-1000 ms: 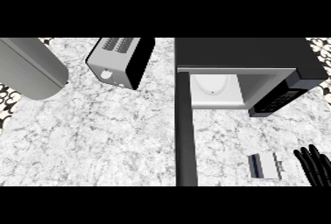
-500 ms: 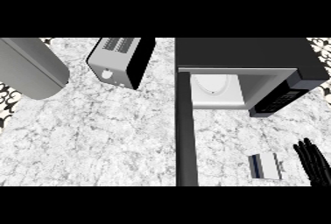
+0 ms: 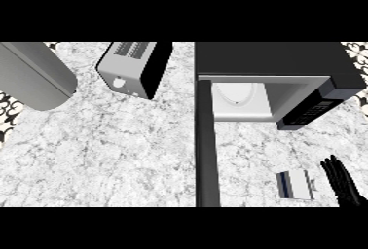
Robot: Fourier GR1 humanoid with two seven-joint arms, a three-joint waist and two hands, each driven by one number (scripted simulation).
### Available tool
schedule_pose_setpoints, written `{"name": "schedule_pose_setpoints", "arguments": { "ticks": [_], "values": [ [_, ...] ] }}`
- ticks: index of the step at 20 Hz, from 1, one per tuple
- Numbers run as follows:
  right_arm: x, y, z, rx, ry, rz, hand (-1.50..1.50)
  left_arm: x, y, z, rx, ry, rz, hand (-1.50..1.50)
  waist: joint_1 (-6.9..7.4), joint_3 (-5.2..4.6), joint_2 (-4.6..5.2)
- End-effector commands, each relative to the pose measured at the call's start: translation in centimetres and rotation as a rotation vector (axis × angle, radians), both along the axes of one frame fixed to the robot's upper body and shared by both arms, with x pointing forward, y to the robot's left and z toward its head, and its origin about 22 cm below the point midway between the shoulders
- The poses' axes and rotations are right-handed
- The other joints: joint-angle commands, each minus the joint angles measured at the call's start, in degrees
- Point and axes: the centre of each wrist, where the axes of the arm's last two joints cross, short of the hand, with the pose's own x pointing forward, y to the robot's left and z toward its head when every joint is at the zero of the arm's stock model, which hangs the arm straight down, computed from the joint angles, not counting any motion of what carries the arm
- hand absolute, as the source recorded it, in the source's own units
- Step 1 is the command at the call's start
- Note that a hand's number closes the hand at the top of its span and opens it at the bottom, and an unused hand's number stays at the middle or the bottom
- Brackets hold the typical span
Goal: Pick up the milk, place it into the microwave and close the microwave
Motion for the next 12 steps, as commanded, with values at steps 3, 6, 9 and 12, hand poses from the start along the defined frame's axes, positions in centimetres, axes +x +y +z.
{"name": "schedule_pose_setpoints", "arguments": {
  "ticks": [3, 6, 9, 12],
  "values": [
    [0.7, -1.1, -2.0, 0.000, -0.001, 0.037, -1.50, -0.9, -0.2, 0.6, -0.022, -0.007, -0.020, -1.50, -0.04, -0.01, -0.01],
    [2.0, -0.5, -3.8, -0.018, -0.008, 0.038, -1.50, -0.5, -0.7, 0.7, -0.023, -0.013, -0.026, -1.50, 0.03, 0.02, 0.03],
    [1.8, -0.2, -5.4, -0.026, 0.015, 0.018, -1.50, -1.5, -0.1, 0.1, -0.012, -0.019, -0.008, -1.50, 0.17, 0.02, 0.02],
    [3.3, -0.9, -4.9, -0.035, -0.004, 0.008, -1.50, -1.6, 0.7, 1.1, 0.002, -0.018, -0.023, -1.50, 0.11, 0.02, 0.03]
  ]
}}
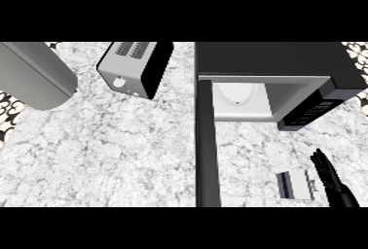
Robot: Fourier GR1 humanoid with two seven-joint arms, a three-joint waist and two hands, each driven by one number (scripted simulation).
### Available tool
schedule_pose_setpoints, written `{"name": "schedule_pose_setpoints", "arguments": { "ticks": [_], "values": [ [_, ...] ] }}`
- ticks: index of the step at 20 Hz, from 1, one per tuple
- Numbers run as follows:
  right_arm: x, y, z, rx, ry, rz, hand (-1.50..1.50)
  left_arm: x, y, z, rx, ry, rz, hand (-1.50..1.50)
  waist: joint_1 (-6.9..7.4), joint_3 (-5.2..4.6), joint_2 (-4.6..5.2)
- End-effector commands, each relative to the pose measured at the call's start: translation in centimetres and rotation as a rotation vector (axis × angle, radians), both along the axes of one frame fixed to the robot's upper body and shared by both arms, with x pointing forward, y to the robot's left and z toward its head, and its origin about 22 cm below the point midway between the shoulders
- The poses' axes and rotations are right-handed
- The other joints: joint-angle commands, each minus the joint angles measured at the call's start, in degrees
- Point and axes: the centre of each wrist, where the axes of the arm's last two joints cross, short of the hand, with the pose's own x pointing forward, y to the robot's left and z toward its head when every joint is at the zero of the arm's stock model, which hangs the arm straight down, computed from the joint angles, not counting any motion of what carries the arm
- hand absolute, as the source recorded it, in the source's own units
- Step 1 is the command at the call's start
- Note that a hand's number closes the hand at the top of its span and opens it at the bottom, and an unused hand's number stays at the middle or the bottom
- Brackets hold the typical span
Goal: Pick up the milk, place it into the microwave and close the microwave
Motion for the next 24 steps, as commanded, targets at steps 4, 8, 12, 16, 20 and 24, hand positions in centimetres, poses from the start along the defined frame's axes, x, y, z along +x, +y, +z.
{"name": "schedule_pose_setpoints", "arguments": {
  "ticks": [4, 8, 12, 16, 20, 24],
  "values": [
    [1.4, -0.7, -1.9, -0.011, -0.039, 0.021, -1.50, 0.2, -0.2, 0.5, -0.009, -0.041, -0.015, -1.50, -0.05, 0.00, 0.04],
    [0.2, -0.6, -3.1, 0.004, -0.040, 0.052, -1.50, -1.5, 0.2, 0.1, -0.017, -0.021, -0.010, -1.50, 0.17, 0.01, -0.01],
    [1.8, -0.6, -3.2, 0.035, -0.064, 0.081, 1.50, -1.0, -0.6, 0.8, -0.006, -0.027, -0.014, -1.50, 0.44, 0.08, 0.05],
    [3.3, 1.4, -2.8, -0.064, -0.168, 0.133, 1.50, 0.6, -0.8, 1.0, -0.008, -0.041, -0.015, -1.50, -0.27, 0.08, 0.09],
    [4.5, 2.5, -3.0, -0.010, -0.187, 0.079, 1.50, -0.1, -0.7, 1.6, -0.009, -0.026, -0.027, -1.50, 0.22, 0.10, 0.10],
    [7.5, 3.5, -2.3, -0.011, -0.208, -0.115, 1.50, 0.5, 1.5, 0.4, -0.012, -0.014, -0.025, -1.50, 0.35, 0.10, 0.25]
  ]
}}
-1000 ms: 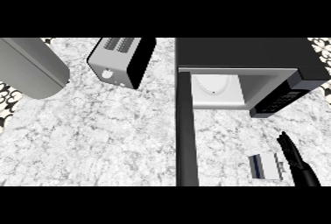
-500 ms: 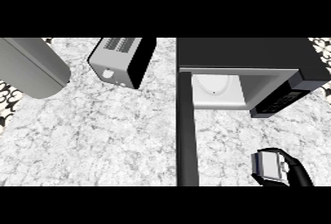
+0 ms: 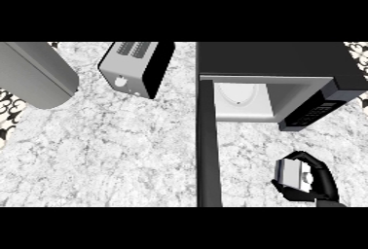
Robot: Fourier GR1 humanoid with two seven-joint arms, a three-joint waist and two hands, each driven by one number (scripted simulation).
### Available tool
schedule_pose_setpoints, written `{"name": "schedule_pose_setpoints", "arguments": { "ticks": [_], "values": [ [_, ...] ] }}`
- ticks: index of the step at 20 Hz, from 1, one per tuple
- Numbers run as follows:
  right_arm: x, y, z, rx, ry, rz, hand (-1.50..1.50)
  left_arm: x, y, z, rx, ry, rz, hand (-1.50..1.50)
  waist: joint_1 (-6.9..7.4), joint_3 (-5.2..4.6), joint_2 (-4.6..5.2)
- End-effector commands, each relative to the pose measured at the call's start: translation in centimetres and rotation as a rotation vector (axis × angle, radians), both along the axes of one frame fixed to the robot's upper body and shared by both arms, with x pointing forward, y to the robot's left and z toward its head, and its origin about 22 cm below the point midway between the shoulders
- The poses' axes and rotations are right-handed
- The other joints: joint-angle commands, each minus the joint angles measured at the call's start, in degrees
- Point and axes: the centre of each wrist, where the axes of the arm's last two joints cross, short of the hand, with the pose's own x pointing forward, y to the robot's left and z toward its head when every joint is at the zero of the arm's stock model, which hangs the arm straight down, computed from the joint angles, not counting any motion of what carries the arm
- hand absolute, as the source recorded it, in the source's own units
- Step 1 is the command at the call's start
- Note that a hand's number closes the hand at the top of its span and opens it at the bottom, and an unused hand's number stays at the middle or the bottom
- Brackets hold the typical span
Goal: Pick up the milk, place it into the microwave and close the microwave
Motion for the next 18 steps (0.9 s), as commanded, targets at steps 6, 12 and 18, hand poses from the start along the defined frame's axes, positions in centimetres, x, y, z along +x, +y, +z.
{"name": "schedule_pose_setpoints", "arguments": {
  "ticks": [6, 12, 18],
  "values": [
    [1.1, 1.6, -0.4, 0.072, -0.140, 0.006, 1.50, -0.1, -0.7, 0.6, -0.004, -0.042, -0.002, -1.50, -0.55, -0.02, -0.04],
    [3.2, 5.1, 2.1, 0.180, -0.144, 0.135, 1.50, 0.1, 0.1, 0.3, -0.003, -0.032, 0.016, -1.50, -1.31, -0.13, -0.31],
    [4.1, 9.6, 6.0, 0.118, -0.169, 0.087, 1.50, -0.8, 1.3, -1.2, -0.019, -0.028, 0.018, -1.50, -0.85, -0.12, -0.23]
  ]
}}
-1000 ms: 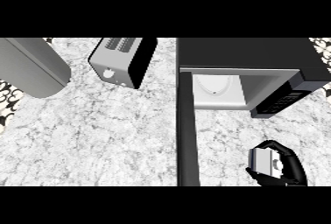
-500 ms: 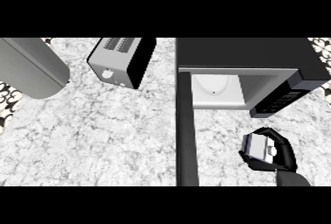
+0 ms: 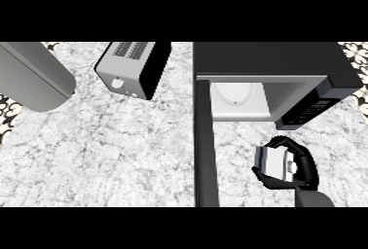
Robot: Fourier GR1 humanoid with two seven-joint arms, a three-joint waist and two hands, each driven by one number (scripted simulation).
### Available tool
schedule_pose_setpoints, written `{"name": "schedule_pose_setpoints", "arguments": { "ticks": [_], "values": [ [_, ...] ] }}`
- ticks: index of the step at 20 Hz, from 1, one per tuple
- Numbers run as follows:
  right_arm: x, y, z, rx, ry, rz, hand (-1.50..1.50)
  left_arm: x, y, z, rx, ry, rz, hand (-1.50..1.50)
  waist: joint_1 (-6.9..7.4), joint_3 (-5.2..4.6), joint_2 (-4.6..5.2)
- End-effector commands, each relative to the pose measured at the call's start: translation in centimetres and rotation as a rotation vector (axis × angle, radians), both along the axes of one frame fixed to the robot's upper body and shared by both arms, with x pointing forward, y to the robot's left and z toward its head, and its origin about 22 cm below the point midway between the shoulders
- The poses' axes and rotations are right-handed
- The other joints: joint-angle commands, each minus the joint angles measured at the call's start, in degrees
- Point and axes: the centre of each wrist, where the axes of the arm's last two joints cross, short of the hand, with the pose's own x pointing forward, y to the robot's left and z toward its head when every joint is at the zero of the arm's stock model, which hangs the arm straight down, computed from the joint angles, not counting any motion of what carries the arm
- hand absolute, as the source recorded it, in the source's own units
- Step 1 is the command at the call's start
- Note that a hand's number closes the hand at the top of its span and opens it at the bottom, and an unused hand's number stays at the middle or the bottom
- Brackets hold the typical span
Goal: Pick up the milk, place it into the microwave and close the microwave
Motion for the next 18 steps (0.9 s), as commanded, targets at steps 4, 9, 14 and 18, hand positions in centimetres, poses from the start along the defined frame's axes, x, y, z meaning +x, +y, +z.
{"name": "schedule_pose_setpoints", "arguments": {
  "ticks": [4, 9, 14, 18],
  "values": [
    [2.0, 2.7, 5.8, -0.034, -0.031, -0.051, 1.50, 0.6, 0.6, -0.8, -0.007, -0.006, 0.024, -1.50, -0.03, 0.02, 0.11],
    [5.2, 5.2, 8.1, -0.069, -0.042, -0.072, 1.50, -0.2, 1.2, 0.6, 0.002, -0.001, -0.004, -1.50, 0.45, 0.06, 0.22],
    [9.0, 6.2, 10.6, -0.206, -0.043, -0.146, 1.50, -0.5, 0.7, -0.2, -0.011, 0.007, 0.003, -1.50, 0.90, 0.05, 0.29],
    [12.1, 8.9, 11.6, -0.298, -0.009, -0.140, 1.50, 0.9, 0.7, -0.7, 0.010, 0.016, 0.003, -1.50, 0.98, 0.05, 0.43]
  ]
}}
